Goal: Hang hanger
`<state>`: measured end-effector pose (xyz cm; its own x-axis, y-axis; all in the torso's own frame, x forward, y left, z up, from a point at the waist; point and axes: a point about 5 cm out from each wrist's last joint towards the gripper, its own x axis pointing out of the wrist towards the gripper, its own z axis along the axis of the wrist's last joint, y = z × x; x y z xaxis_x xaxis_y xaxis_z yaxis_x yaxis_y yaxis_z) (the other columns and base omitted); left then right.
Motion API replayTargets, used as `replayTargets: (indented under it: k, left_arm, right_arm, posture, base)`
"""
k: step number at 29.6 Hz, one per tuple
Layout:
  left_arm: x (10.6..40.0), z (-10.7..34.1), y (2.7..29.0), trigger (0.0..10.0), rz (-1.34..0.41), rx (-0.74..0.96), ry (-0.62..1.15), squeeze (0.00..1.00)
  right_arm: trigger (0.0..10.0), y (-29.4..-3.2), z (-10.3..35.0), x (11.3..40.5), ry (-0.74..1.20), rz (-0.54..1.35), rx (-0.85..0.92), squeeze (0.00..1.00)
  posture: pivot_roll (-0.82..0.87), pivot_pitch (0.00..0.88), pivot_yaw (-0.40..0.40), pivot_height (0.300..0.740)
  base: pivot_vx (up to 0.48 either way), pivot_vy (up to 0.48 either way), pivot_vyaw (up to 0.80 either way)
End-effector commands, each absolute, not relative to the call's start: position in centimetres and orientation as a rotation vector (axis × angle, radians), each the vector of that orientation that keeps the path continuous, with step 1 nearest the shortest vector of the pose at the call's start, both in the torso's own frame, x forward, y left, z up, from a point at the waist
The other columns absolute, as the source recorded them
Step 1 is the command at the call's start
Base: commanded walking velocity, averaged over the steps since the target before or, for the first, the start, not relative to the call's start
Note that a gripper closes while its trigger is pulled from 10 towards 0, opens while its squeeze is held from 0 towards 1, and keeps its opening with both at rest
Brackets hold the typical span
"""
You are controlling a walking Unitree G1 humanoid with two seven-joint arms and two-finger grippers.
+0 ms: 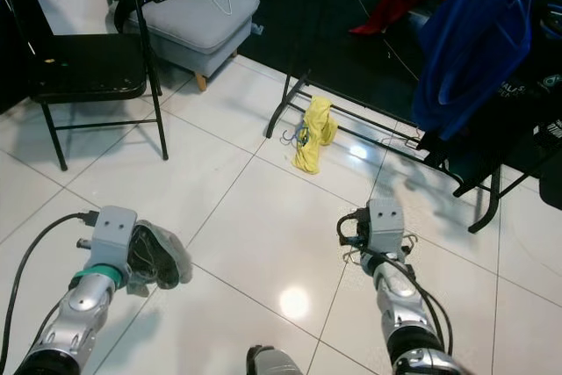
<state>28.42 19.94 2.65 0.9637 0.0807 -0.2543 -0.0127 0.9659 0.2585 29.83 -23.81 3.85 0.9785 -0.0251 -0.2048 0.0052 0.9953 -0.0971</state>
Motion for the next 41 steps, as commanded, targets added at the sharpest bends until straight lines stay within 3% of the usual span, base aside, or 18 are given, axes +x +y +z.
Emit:
replayTargets:
  k: [1,7,14,16,20,31,41]
  left_arm:
    - [28.5,3.1,20.9,10.0,0.077,0.263,0.247,0.00]
    - [27.8,2.7,22.4,10.0,0.135,0.258,0.270,0.00]
    - [27.9,2.7,22.3,10.0,0.181,0.227,0.262,0.00]
    - [28.1,3.4,23.1,10.0,0.180,0.236,0.236,0.00]
    - [27.9,3.4,23.6,10.0,0.176,0.256,0.237,0.00]
    - [28.4,3.7,23.6,10.0,0.223,0.232,0.221,0.00]
    - [29.5,4.9,22.6,10.0,0.159,0.260,0.172,0.00]
  right_arm:
    - [10.0,-24.1,3.3,29.6,0.241,-0.029,-0.079,0.00]
    - [10.0,-22.2,3.3,30.3,0.245,0.040,-0.100,0.00]
    - [10.0,-22.4,4.7,31.4,0.205,0.052,-0.099,0.00]
    - [10.0,-21.7,4.9,31.7,0.191,0.056,-0.076,0.00]
    - [10.0,-21.0,4.5,31.7,0.213,0.089,-0.090,0.00]
    - [10.0,-21.1,5.6,32.7,0.188,0.089,-0.095,0.00]
    - [10.0,-21.8,6.3,33.0,0.173,0.087,-0.111,0.00]
  posture:
    - [0.00,0.017,-0.077,0.740]
    - [-0.01,0.034,-0.093,0.740]
    - [0.00,0.011,-0.094,0.740]
    - [0.01,0.000,-0.131,0.740]
    - [0.01,0.000,-0.119,0.740]
    - [0.03,0.000,-0.122,0.740]
    - [0.03,0.000,-0.114,0.740]
  base:
    - [0.000,0.000,0.00]
    - [0.000,0.000,0.00]
    - [0.000,0.000,0.00]
    - [0.000,0.000,0.00]
    - [0.000,0.000,0.00]
    - [0.000,0.000,0.00]
    - [0.000,0.000,0.00]
